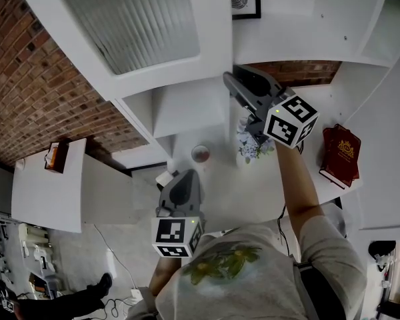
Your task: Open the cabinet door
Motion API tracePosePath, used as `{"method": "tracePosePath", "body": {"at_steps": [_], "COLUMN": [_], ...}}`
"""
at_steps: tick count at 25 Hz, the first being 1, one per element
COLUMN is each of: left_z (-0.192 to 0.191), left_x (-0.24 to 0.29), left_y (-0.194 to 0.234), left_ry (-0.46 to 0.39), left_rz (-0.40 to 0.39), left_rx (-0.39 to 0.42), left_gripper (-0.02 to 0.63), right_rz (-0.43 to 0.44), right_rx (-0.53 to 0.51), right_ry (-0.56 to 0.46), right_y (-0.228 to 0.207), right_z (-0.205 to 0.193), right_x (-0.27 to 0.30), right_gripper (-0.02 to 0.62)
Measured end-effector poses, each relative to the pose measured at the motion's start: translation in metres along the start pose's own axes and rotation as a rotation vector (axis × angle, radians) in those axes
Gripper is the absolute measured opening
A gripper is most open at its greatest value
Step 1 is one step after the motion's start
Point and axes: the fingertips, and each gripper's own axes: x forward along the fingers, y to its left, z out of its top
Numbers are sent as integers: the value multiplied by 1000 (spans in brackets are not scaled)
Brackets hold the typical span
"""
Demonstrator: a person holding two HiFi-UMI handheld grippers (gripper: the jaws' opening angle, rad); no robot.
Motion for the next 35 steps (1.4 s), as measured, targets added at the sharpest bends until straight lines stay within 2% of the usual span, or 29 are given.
{"method": "tracePosePath", "body": {"at_steps": [8, 35], "left_z": [-5, -13], "left_x": [-7, -50], "left_y": [-2, -1], "left_ry": [-6, 3], "left_rz": [-4, 7], "left_rx": [-4, -16], "left_gripper": [8, 8], "right_rz": [-56, -116], "right_rx": [-38, -98], "right_ry": [0, 11], "right_y": [17, 59], "right_z": [2, 8], "right_x": [-13, -42], "right_gripper": [84, 83]}}
